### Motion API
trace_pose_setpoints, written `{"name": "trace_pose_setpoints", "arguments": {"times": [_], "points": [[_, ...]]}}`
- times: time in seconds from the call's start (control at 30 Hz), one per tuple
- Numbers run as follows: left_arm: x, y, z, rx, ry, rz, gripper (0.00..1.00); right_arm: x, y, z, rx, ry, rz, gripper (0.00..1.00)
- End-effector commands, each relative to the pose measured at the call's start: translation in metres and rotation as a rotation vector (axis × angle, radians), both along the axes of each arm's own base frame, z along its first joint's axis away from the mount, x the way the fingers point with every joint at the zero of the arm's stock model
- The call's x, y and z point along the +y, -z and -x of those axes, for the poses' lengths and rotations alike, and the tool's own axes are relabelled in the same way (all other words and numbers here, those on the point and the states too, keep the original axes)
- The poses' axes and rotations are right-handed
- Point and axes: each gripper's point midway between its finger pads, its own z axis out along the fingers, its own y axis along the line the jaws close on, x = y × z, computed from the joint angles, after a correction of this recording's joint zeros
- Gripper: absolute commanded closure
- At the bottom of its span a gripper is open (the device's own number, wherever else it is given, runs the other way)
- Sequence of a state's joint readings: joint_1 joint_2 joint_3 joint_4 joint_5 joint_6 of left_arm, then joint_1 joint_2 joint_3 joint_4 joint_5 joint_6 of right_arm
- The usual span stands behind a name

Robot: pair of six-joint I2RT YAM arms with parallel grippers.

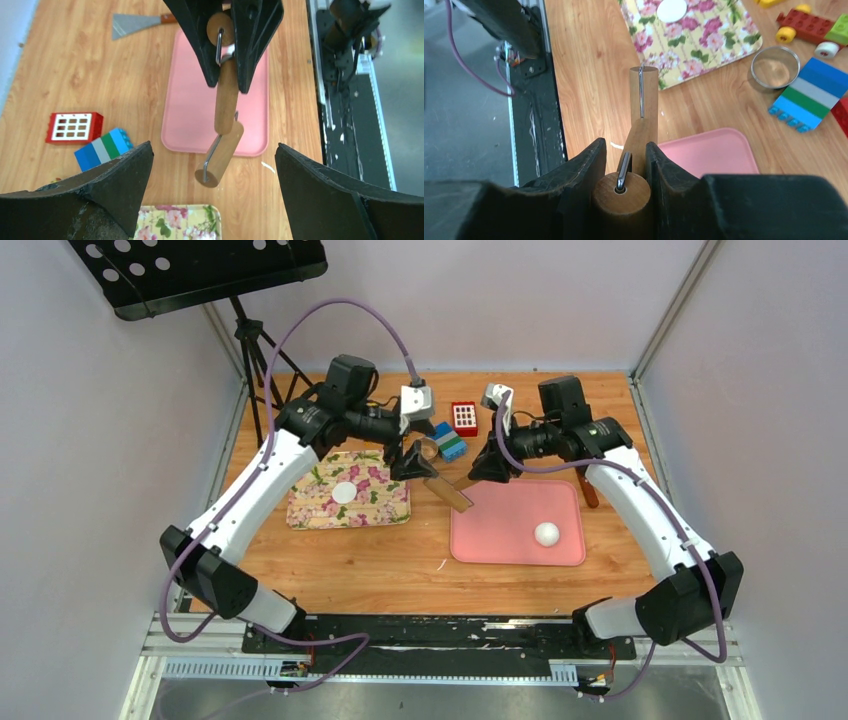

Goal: Roll out the dumpling wrappers from the dough
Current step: Pick up the rolling pin from the center of the board.

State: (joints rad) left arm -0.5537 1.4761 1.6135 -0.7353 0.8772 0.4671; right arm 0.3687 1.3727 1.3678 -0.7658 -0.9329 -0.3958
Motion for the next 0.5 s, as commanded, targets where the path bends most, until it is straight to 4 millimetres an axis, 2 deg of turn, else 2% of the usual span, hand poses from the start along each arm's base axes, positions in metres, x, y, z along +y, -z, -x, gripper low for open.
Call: {"name": "trace_pose_setpoints", "arguments": {"times": [0.0, 0.07, 0.2, 0.27, 0.37, 0.43, 0.47], "points": [[0.0, 0.049, 0.012, -0.01, 0.112, -0.125, 0.04, -0.002, -0.009, 0.013, -0.058, -0.054, 0.063, 1.0], [-0.003, 0.063, 0.014, 0.0, 0.145, -0.147, 0.08, -0.002, -0.01, 0.017, -0.049, -0.073, 0.069, 1.0], [-0.011, 0.074, 0.017, 0.026, 0.2, -0.151, 0.19, -0.003, -0.012, 0.023, -0.047, -0.093, 0.076, 1.0], [-0.015, 0.075, 0.019, 0.031, 0.217, -0.153, 0.3, -0.003, -0.013, 0.025, -0.046, -0.098, 0.078, 1.0], [-0.02, 0.078, 0.024, 0.022, 0.245, -0.164, 0.55, -0.003, -0.013, 0.027, -0.04, -0.102, 0.081, 1.0], [-0.021, 0.081, 0.028, 0.019, 0.254, -0.172, 0.57, -0.003, -0.013, 0.028, -0.04, -0.105, 0.081, 1.0], [-0.022, 0.082, 0.029, 0.016, 0.256, -0.174, 0.64, -0.003, -0.014, 0.029, -0.041, -0.105, 0.081, 1.0]]}}
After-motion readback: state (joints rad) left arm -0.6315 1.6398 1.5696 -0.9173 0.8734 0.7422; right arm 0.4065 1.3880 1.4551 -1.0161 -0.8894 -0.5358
